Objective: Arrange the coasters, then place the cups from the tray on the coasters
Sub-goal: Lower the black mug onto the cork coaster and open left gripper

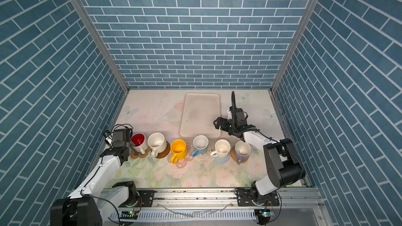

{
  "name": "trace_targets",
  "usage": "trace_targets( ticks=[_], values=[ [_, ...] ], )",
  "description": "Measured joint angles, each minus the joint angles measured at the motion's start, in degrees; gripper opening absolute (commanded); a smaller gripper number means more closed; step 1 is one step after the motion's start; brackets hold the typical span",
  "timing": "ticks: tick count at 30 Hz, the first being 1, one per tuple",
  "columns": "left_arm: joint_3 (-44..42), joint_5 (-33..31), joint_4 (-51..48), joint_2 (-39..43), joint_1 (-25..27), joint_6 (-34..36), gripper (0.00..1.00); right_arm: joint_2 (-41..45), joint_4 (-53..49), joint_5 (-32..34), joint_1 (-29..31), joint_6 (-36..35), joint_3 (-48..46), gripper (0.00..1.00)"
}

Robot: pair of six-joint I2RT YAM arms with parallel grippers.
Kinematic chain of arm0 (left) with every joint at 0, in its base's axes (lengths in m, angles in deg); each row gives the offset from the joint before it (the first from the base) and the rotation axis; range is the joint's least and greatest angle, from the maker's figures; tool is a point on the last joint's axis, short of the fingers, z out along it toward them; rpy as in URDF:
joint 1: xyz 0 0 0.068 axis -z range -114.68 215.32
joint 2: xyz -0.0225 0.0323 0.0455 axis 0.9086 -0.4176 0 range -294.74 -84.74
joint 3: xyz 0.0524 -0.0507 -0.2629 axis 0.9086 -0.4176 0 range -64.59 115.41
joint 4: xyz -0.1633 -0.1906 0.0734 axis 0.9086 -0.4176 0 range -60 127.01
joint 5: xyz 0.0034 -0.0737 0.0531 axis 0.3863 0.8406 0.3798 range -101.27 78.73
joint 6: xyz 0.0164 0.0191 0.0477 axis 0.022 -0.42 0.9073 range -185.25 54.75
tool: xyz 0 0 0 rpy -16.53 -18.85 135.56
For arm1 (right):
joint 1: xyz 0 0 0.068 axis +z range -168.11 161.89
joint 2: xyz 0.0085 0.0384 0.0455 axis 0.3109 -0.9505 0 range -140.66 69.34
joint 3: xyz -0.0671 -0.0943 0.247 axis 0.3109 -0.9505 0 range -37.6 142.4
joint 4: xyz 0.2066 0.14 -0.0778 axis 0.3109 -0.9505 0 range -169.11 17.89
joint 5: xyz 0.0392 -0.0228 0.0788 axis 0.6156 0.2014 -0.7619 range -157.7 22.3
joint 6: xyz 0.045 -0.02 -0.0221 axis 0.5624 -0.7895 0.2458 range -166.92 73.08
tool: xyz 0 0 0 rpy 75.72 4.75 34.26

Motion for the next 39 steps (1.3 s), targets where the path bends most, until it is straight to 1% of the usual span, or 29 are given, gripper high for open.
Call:
trace_targets(
  ticks=[3,4,6,9,10,17,19,24,31,35,36,38,39],
  values=[
    [0.0,-0.02,-0.02,0.0,-0.07,-0.35,0.0,0.0,-0.02,0.0,0.0,0.0,0.0,0.97],
    [0.0,-0.02,-0.07,0.0,-0.13,-0.5,0.01,0.0,0.0,0.0,0.0,0.0,0.0,0.97],
    [0.0,-0.02,-0.13,-0.02,-0.42,-0.85,0.08,0.0,0.0,0.07,0.0,0.0,0.0,0.97],
    [0.0,-0.11,-0.42,-0.04,-0.72,-1.29,0.09,0.0,-0.02,0.17,0.0,0.0,0.0,0.97],
    [0.0,-0.11,-0.48,-0.04,-0.74,-1.42,0.11,0.0,0.0,0.2,0.0,0.0,0.0,0.97],
    [0.02,-0.81,-0.04,0.02,-0.81,-1.97,0.36,0.0,0.0,0.37,0.0,0.0,0.0,0.97],
    [0.02,-1.25,0.35,0.04,-0.87,-2.19,0.41,0.0,0.0,0.39,0.0,0.0,0.0,0.97],
    [0.02,-1.66,0.87,0.04,-1.01,-2.32,0.49,0.0,0.0,0.61,0.0,0.0,0.0,0.97],
    [0.07,-1.88,0.98,0.04,-1.05,-2.12,0.68,0.0,0.0,0.85,0.0,-0.02,0.0,0.97],
    [0.61,-1.81,0.5,0.39,-1.07,-2.19,0.76,0.0,-0.04,1.07,0.0,-0.02,0.0,0.97],
    [1.01,-1.79,0.2,0.68,-1.07,-2.05,0.8,0.0,-0.13,1.2,0.0,-0.02,0.0,0.97],
    [2.16,-1.53,-0.59,1.38,-1.07,-1.38,0.99,0.11,-0.37,1.38,0.02,-0.11,0.0,0.98],
    [3.06,-1.31,-1.05,1.7,-1.07,-1.18,0.99,0.24,-0.63,1.55,0.02,-0.28,0.0,0.98]
  ],
)
